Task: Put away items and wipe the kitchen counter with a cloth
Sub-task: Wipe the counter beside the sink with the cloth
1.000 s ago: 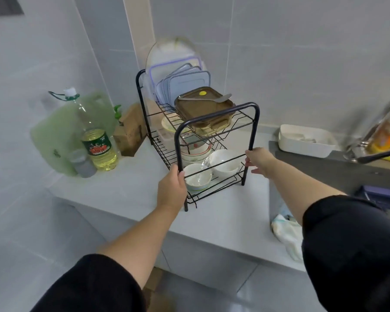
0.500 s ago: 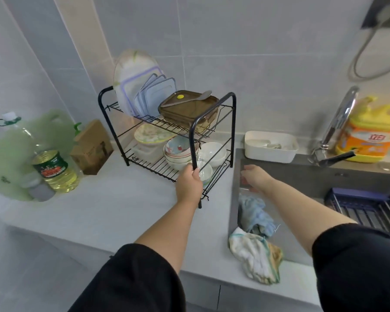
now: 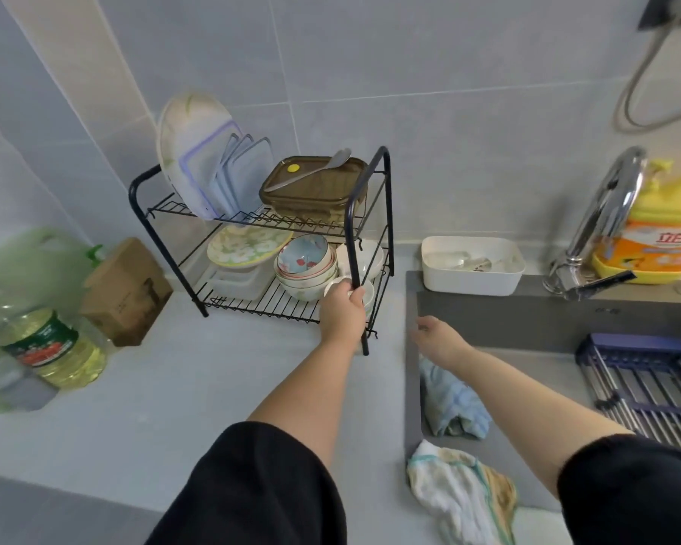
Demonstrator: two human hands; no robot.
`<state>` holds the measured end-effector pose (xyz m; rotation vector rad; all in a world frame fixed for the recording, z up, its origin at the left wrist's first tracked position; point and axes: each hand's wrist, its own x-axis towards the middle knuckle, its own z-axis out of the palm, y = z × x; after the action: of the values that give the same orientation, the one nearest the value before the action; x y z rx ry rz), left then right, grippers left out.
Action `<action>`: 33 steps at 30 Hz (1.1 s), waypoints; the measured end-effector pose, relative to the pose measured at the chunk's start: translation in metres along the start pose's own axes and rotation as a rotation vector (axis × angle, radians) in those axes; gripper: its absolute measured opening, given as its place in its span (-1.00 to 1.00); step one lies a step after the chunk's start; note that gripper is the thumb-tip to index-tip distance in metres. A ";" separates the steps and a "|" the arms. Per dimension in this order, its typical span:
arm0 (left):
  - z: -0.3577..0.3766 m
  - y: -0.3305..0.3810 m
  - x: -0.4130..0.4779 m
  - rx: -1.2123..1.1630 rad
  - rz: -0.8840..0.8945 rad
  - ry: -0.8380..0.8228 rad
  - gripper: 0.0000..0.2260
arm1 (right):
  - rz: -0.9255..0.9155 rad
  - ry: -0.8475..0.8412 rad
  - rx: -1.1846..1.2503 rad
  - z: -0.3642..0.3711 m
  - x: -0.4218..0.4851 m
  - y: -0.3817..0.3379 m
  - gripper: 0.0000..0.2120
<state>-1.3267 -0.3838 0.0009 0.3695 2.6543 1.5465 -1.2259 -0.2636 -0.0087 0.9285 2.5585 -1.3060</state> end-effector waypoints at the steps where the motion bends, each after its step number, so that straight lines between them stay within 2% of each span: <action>1: 0.001 0.002 0.006 0.007 0.006 -0.008 -0.84 | -0.007 0.009 0.007 -0.002 0.006 -0.001 -0.64; 11: 0.006 0.000 0.065 0.115 0.123 -0.139 -0.81 | 0.020 0.076 -0.013 -0.020 0.056 -0.025 -0.57; 24: -0.027 -0.024 0.089 0.120 0.142 -0.105 -0.84 | 0.066 0.060 -0.020 0.008 0.077 -0.042 -0.54; 30: -0.039 -0.027 0.092 0.213 0.178 -0.109 -0.80 | 0.061 0.066 -0.043 0.019 0.078 -0.039 -0.56; 33: -0.036 -0.027 0.084 0.211 0.125 -0.072 -0.77 | 0.078 0.079 -0.003 0.024 0.071 -0.034 -0.55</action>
<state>-1.4189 -0.4085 0.0022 0.6006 2.7927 1.2556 -1.3061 -0.2642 -0.0261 1.0881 2.5528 -1.2684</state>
